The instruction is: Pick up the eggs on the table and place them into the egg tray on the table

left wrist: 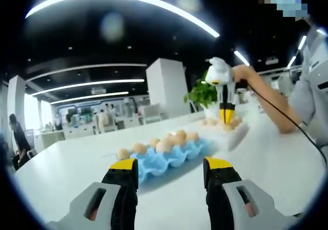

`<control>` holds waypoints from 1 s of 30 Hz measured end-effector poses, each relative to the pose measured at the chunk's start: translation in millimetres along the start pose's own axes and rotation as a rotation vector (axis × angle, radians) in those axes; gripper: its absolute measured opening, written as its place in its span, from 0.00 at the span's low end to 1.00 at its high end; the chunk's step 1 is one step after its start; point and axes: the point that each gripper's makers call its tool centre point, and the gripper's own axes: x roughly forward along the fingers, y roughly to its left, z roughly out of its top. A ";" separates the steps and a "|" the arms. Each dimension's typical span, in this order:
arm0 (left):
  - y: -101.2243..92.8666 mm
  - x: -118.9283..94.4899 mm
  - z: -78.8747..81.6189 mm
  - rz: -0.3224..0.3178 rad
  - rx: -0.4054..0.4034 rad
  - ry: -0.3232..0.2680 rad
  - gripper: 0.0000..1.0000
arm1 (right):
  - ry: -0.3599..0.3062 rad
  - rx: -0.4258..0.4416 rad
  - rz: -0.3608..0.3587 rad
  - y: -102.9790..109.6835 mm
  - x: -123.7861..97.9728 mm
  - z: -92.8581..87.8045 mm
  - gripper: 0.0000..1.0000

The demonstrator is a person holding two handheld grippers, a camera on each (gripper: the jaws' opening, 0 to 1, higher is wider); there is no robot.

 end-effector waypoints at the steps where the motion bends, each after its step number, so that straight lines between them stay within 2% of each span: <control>1: -0.1 0.0 0.0 0.000 0.000 0.000 0.51 | 0.003 0.000 -0.002 1.2 0.9 -0.6 0.06; 6: 0.5 -0.1 -0.2 0.001 0.000 0.000 0.51 | 0.006 0.006 0.006 1.8 1.7 -1.7 0.08; 15: 0.4 0.2 -0.6 0.000 -0.001 0.002 0.51 | 0.003 0.038 0.024 2.7 5.5 -3.3 0.18; 21: 0.5 -0.1 -0.6 0.001 0.000 0.002 0.51 | 0.062 0.110 0.042 -0.1 12.6 -18.5 0.24; 30: 0.3 0.0 0.1 0.000 -0.001 -0.001 0.51 | 0.082 0.132 0.076 1.0 20.9 -22.0 0.27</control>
